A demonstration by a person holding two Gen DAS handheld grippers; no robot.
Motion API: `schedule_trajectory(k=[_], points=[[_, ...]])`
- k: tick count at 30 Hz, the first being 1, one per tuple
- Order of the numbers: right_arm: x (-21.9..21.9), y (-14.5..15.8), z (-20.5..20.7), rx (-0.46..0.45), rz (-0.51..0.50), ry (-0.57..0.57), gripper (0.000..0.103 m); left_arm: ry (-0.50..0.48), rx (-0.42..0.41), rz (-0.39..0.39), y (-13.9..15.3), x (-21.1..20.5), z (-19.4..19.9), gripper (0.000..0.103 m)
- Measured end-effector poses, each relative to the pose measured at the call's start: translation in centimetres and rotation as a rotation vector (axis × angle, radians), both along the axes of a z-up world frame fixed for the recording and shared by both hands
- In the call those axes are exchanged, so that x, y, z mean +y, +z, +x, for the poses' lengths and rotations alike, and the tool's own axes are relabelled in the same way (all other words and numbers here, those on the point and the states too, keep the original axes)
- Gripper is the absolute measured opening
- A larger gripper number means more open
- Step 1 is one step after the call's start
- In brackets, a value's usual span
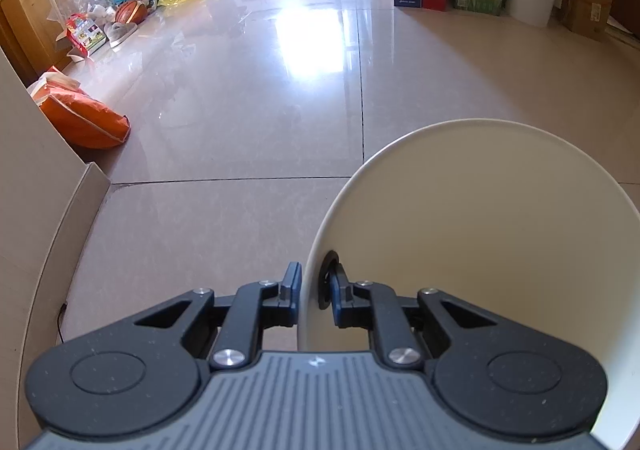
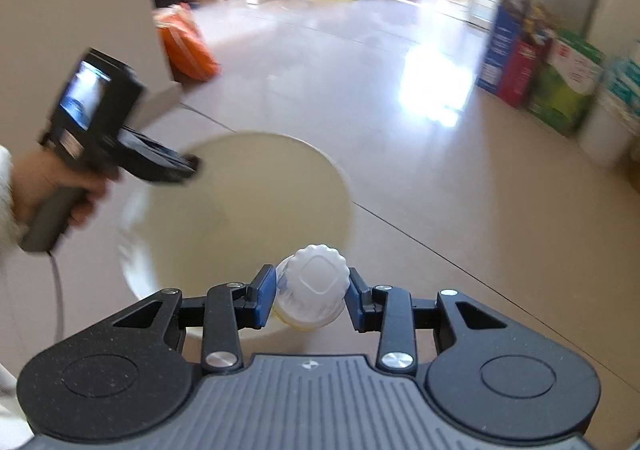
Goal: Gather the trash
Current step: 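Carry the white lid over the bin and open the right tool, then grasp the yellow yogurt drink carton with the right tool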
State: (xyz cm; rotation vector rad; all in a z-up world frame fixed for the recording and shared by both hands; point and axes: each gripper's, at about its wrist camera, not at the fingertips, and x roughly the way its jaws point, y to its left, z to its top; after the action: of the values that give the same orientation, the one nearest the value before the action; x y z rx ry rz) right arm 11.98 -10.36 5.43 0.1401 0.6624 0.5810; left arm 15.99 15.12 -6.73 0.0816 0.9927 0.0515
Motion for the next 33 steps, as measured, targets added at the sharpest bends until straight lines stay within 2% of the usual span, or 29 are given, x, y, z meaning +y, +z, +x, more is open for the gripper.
schedule_trajectory(k=[1,3,4,5,7,12,14,17,21,27,30,33], points=[[0.9,0.3,-0.2,-0.006,0.004,0.011,0.042,0.0,0.0,-0.001,0.0,0.0,0.0,0.014],[2.1,0.2,0.1,-0.011,0.029,0.028,0.057,0.002,0.001,-0.005,0.0,0.0,0.0,0.014],[2.4,0.0,0.1,-0.014,0.043,0.03,0.078,0.002,0.002,-0.006,0.1,0.0,0.0,0.014],[2.7,0.1,0.1,-0.018,0.049,0.02,0.094,0.002,0.002,-0.007,0.1,0.0,0.0,0.014],[2.6,-0.1,-0.3,-0.036,0.071,0.008,0.103,0.002,0.002,-0.009,0.1,0.1,0.1,0.013],[1.9,0.3,-1.2,-0.059,0.058,0.032,0.103,0.006,0.005,-0.011,0.0,0.1,0.1,0.013],[1.8,-0.2,-1.5,-0.055,0.037,0.01,0.103,0.007,0.007,-0.01,0.1,0.1,0.1,0.013],[0.1,-1.9,-2.4,-0.048,0.072,-0.046,0.103,0.008,0.008,-0.01,0.1,0.0,0.2,0.013],[-2.5,-6.0,-3.4,0.022,0.125,-0.103,0.103,0.009,0.012,-0.009,0.1,0.0,0.2,0.013],[-5.4,-14.5,-6.0,0.244,0.117,-0.258,0.103,0.011,0.016,-0.008,0.1,0.1,0.3,0.013],[-5.7,-18.3,-7.5,0.291,0.085,-0.31,0.103,0.013,0.016,-0.009,0.1,0.0,0.3,0.014],[-5.1,-21.2,-8.3,0.281,-0.007,-0.346,0.103,0.012,0.015,-0.008,0.1,0.1,0.2,0.014]])
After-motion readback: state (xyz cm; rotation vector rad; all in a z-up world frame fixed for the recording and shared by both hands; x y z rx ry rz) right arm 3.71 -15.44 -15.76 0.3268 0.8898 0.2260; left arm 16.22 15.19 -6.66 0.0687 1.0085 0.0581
